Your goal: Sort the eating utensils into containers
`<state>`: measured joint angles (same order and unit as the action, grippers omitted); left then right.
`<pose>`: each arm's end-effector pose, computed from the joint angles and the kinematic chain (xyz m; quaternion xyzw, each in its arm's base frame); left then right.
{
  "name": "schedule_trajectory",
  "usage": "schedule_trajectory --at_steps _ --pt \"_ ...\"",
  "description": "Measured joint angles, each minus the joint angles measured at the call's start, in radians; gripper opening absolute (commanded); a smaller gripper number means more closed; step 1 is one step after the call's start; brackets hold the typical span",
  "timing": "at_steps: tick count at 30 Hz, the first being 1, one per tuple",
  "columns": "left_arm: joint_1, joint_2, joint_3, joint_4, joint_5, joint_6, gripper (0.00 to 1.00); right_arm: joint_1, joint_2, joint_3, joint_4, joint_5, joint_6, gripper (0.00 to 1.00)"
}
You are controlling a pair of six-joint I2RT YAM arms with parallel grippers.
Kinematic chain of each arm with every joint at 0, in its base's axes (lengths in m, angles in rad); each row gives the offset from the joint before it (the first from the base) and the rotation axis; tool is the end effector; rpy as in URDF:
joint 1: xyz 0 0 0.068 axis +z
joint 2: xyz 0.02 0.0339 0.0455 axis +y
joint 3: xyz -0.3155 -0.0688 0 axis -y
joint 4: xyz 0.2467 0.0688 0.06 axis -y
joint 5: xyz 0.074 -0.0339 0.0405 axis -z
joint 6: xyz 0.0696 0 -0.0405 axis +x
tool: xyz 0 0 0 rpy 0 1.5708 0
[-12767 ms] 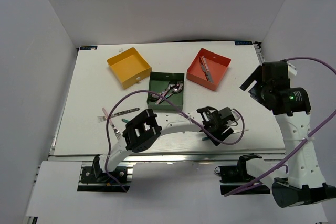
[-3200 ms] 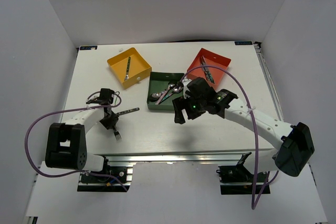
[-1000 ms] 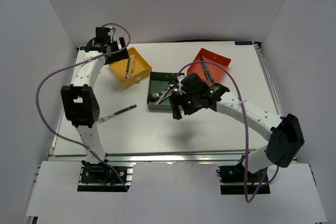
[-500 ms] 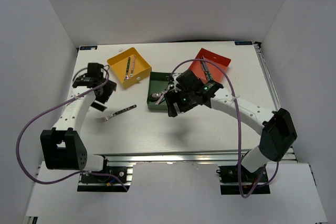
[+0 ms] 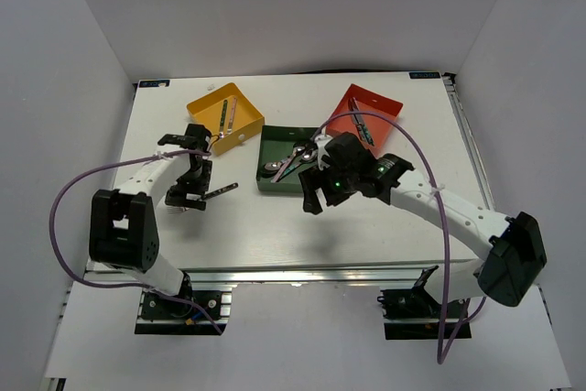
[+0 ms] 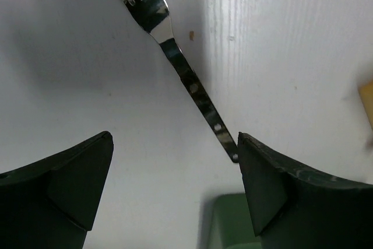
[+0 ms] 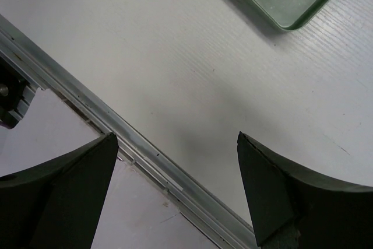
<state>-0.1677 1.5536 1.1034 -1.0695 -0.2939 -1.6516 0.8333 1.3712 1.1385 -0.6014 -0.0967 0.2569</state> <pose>0.2696 -0.0252 0.2352 -0.6710 0.7264 0.0699 0.1310 0.2019 0.2322 0.3181 -0.2815 0.8885 0.2250 0.2842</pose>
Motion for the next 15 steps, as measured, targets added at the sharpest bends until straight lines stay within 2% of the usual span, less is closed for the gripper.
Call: schedule_trajectory --at_steps 10,13,15 --pt "-0.007 0.149 -0.087 0.206 -0.056 -0.112 0.89 0.000 -0.138 -0.122 0.005 -0.011 -0.026 0.88" --pt "-0.014 0.146 -0.092 0.237 -0.074 -0.117 0.73 0.000 -0.167 -0.146 0.004 -0.011 -0.033 0.88" --pt "-0.023 0.131 -0.115 0.263 -0.088 -0.122 0.43 0.000 -0.182 -0.158 0.005 -0.011 -0.034 0.88"
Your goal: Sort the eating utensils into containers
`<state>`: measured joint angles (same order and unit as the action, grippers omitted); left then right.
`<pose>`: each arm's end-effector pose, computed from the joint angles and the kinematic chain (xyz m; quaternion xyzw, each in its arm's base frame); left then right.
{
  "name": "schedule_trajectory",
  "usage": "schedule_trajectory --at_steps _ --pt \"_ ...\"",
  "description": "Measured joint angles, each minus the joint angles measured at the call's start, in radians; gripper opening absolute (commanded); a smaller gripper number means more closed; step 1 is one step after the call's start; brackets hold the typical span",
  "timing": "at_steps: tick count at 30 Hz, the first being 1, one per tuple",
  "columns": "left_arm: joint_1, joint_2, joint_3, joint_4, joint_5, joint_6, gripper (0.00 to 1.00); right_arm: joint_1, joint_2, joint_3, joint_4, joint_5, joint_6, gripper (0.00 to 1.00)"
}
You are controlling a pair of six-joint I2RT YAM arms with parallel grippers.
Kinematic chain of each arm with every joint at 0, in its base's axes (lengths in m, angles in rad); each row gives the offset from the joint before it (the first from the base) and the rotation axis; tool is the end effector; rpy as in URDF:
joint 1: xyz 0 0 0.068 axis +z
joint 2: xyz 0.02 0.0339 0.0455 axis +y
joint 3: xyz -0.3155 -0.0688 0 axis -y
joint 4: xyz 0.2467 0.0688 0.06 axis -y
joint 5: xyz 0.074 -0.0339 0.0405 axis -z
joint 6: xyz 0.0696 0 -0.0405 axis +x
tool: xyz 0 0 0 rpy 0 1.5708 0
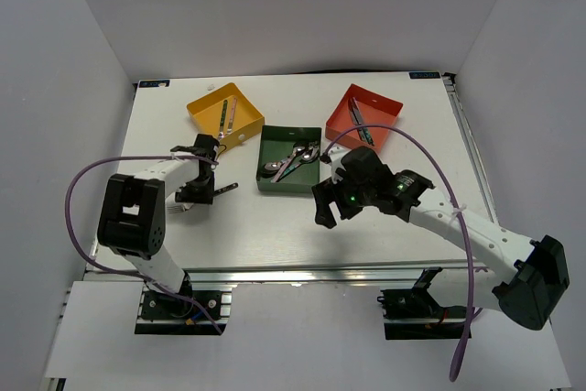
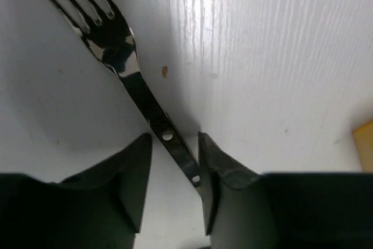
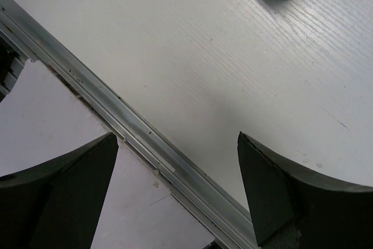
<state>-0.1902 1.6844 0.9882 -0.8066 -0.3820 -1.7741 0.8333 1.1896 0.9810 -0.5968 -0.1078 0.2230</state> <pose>0.2926 -0.0299 0.1765 -0.7029 0.6847 0.0776 0.1763 0.1663 0.1942 0.3107 -0.2975 0.8775 0.2311 0.2969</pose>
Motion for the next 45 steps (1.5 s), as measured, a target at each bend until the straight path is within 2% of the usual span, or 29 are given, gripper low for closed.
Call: schedule_trajectory --at_steps 1,2,3,5,6,9,13,16,18,21,23,27,29,32,38,45 --pt "-0.003 -0.010 -0.018 0.016 -0.004 -0.007 0.37 0.000 -0.004 -0.004 0.002 0.000 0.000 0.88" --pt "-0.005 -0.018 -0.035 0.032 -0.008 -0.006 0.36 0.000 -0.006 -0.007 0.002 0.000 0.000 0.88" --pt "-0.008 -0.031 -0.054 0.048 -0.012 -0.006 0.22 0.000 -0.006 -0.011 0.002 0.000 0.000 0.88" --pt "-0.011 -0.067 -0.095 0.079 -0.013 -0.013 0.13 0.000 -0.006 -0.016 0.002 0.000 -0.001 0.88" --pt "-0.012 -0.088 -0.119 0.094 -0.014 -0.016 0.00 0.000 -0.006 -0.016 0.002 0.000 -0.002 0.88" --pt "-0.013 -0.159 -0.177 0.081 -0.010 0.000 0.00 0.000 -0.006 -0.016 0.003 0.000 -0.003 0.88" --pt "-0.013 -0.235 -0.136 -0.089 -0.053 0.123 0.00 0.000 -0.004 -0.016 0.003 0.000 -0.003 0.88" --pt "-0.012 -0.292 0.026 -0.134 -0.131 0.344 0.00 0.000 0.001 -0.016 0.006 0.000 -0.003 0.88" --pt "-0.012 -0.353 0.111 -0.040 -0.157 0.539 0.00 0.000 0.011 -0.016 0.010 0.000 -0.003 0.88" --pt "-0.012 -0.452 0.146 0.182 -0.125 0.877 0.00 0.000 0.036 -0.015 0.014 -0.003 -0.003 0.88" --pt "-0.012 -0.449 0.186 0.272 -0.090 1.081 0.00 0.000 0.052 -0.011 0.014 -0.010 -0.003 0.88" --pt "-0.010 -0.181 0.476 0.291 0.015 1.503 0.00 0.000 0.058 0.000 0.012 -0.019 -0.003 0.88" --pt "-0.009 -0.031 0.606 0.317 0.071 1.655 0.00 0.000 0.055 0.003 0.009 -0.021 -0.003 0.88" --pt "0.000 0.137 0.731 0.316 0.177 1.794 0.00 0.000 0.033 0.003 -0.007 -0.019 -0.003 0.88" --pt "0.030 0.338 0.857 0.343 0.314 1.873 0.00 0.000 -0.048 0.003 -0.056 0.010 -0.003 0.88" --pt "0.046 0.413 0.896 0.390 0.338 1.844 0.07 0.000 -0.093 0.003 -0.097 0.053 -0.002 0.88"
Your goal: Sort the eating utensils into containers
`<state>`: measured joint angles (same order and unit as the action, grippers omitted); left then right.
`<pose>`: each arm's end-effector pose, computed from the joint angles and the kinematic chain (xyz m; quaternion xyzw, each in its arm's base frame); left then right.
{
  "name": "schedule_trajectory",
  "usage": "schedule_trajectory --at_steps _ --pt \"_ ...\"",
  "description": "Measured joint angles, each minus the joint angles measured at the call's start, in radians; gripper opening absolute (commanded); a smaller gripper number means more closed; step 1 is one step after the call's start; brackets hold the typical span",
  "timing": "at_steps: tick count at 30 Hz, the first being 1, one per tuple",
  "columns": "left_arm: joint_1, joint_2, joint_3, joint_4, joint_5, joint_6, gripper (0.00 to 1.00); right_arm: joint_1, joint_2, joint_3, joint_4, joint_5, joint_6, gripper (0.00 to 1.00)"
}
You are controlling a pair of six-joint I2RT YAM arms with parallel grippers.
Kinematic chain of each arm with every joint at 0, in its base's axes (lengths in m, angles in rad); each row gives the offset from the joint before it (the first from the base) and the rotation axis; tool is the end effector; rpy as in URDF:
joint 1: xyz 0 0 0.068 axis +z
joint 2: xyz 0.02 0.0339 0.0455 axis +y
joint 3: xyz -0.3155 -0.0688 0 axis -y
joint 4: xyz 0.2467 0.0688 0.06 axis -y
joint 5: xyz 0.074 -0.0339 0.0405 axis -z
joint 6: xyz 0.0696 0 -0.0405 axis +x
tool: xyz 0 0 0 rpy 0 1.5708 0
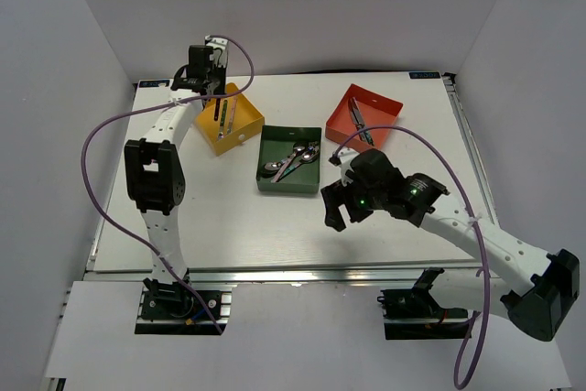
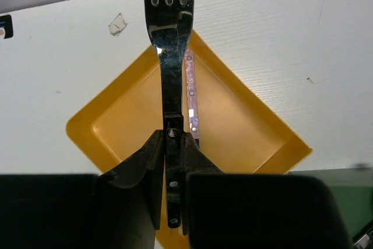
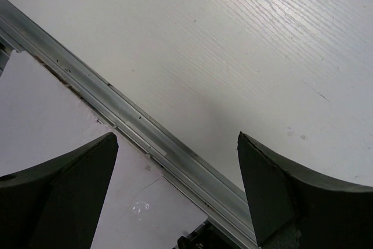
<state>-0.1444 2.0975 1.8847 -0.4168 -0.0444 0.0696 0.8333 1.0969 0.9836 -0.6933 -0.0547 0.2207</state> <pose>0.5432 -0.0759 0.3083 0.0852 0.8871 0.0028 0.4537 0.1500 0.1707 0.3224 -0.2894 0.8813 0.2094 0.3094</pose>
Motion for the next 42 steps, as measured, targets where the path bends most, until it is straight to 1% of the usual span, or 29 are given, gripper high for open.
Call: schedule_trajectory --at_steps 2,4,5,11,12,13,14,21,24,27,30,31,32,36,39,42 --pt "0.000 0.005 0.000 0.001 0.001 -0.013 0.08 0.000 0.010 0.000 -0.007 0.006 0.000 0.88" --pt "0.000 0.005 -0.002 0.005 0.001 -0.025 0.14 0.000 0.029 0.000 -0.010 0.009 0.000 0.88" --pt "0.000 0.002 -0.012 0.020 0.000 -0.029 0.19 0.000 0.040 0.001 -0.010 0.011 0.000 0.88" --pt "0.002 -0.010 -0.097 0.053 -0.016 -0.035 0.25 0.000 0.111 0.033 -0.014 0.019 0.003 0.88" --pt "0.002 -0.011 -0.110 0.055 -0.016 -0.037 0.36 0.000 0.116 0.039 -0.014 0.021 0.004 0.88" --pt "0.003 -0.011 -0.121 0.060 -0.017 -0.038 0.94 0.000 0.120 0.044 -0.014 0.022 0.004 0.88" --pt "0.004 -0.011 -0.131 0.062 -0.017 -0.032 0.98 0.000 0.124 0.051 -0.013 0.023 0.005 0.88" --pt "0.006 -0.043 -0.175 0.073 -0.023 -0.052 0.98 0.000 0.142 0.075 -0.013 0.032 0.008 0.88" --pt "0.007 -0.097 -0.161 0.064 -0.033 -0.064 0.98 0.000 0.153 0.085 -0.014 0.038 0.011 0.88" --pt "0.008 -0.178 -0.127 0.060 -0.077 -0.106 0.98 0.000 0.167 0.109 -0.015 0.066 0.016 0.89" --pt "0.008 -0.307 -0.122 0.049 -0.145 -0.170 0.98 0.000 0.178 0.158 -0.025 0.123 0.039 0.89" --pt "0.008 -0.362 -0.138 0.051 -0.172 -0.196 0.98 0.000 0.179 0.184 -0.040 0.175 0.061 0.89" --pt "0.008 -0.413 -0.158 0.039 -0.196 -0.217 0.98 0.000 0.180 0.208 -0.042 0.187 0.064 0.89" --pt "0.008 -0.724 -0.371 -0.005 -0.331 -0.324 0.98 -0.002 0.180 0.356 -0.104 0.344 0.115 0.89" --pt "-0.013 -0.946 -0.531 -0.090 -0.473 -0.411 0.98 -0.003 0.159 0.473 -0.156 0.476 0.156 0.89" --pt "-0.037 -1.118 -0.650 -0.202 -0.568 -0.494 0.98 -0.004 0.109 0.557 -0.228 0.585 0.197 0.89"
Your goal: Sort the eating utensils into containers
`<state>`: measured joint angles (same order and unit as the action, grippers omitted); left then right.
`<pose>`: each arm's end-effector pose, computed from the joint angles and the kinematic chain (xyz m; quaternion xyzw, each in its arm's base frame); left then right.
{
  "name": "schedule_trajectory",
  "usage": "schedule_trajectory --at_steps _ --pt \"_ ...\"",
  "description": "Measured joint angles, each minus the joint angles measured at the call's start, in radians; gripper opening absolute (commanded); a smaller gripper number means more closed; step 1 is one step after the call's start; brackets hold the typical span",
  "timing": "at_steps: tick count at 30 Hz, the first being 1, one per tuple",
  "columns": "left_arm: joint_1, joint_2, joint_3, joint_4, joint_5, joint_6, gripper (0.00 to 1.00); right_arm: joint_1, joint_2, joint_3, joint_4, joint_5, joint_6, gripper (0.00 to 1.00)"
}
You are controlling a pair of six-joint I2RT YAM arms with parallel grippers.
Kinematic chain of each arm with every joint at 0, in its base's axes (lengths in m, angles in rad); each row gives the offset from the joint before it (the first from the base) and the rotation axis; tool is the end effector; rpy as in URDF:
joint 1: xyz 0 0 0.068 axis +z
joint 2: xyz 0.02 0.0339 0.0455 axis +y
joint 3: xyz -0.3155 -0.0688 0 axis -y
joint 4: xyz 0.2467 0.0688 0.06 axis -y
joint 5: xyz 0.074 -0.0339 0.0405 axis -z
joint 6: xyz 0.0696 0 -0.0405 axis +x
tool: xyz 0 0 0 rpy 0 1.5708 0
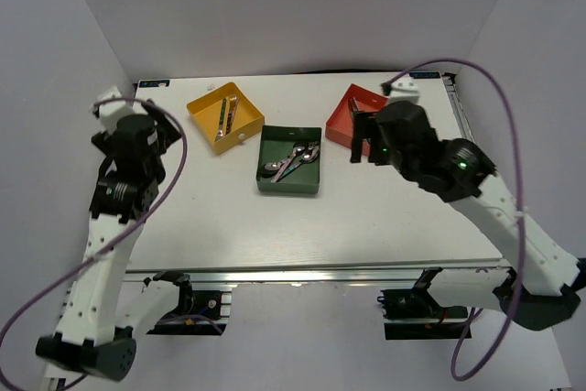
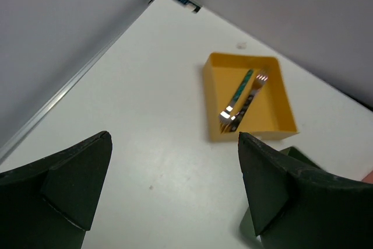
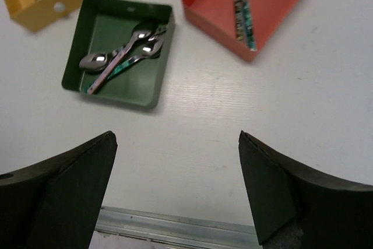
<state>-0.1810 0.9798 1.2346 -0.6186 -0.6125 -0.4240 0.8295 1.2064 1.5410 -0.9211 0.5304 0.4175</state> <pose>0.1943 0.0051 0.4491 -0.2650 0.7585 0.0758 0.5905 0.1830 0.1477 0.4718 -0.0527 0.8579 0.0787 0.5051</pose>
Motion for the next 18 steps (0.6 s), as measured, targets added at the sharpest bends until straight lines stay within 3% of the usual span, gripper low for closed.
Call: schedule_trajectory --at_steps 6,13,18 --pt "-0.009 -0.230 -0.072 -0.269 -0.120 -0.117 0.98 -0.004 -0.193 0.062 -0.149 0.176 0.072 0.89" --pt "-0.009 -0.474 -0.060 -0.450 -0.186 -0.095 0.98 -0.005 -0.477 -0.161 -0.243 0.215 0.137 0.89" --pt "-0.009 -0.515 -0.059 -0.485 -0.187 -0.050 0.98 -0.005 -0.512 -0.293 -0.259 0.188 0.171 0.89"
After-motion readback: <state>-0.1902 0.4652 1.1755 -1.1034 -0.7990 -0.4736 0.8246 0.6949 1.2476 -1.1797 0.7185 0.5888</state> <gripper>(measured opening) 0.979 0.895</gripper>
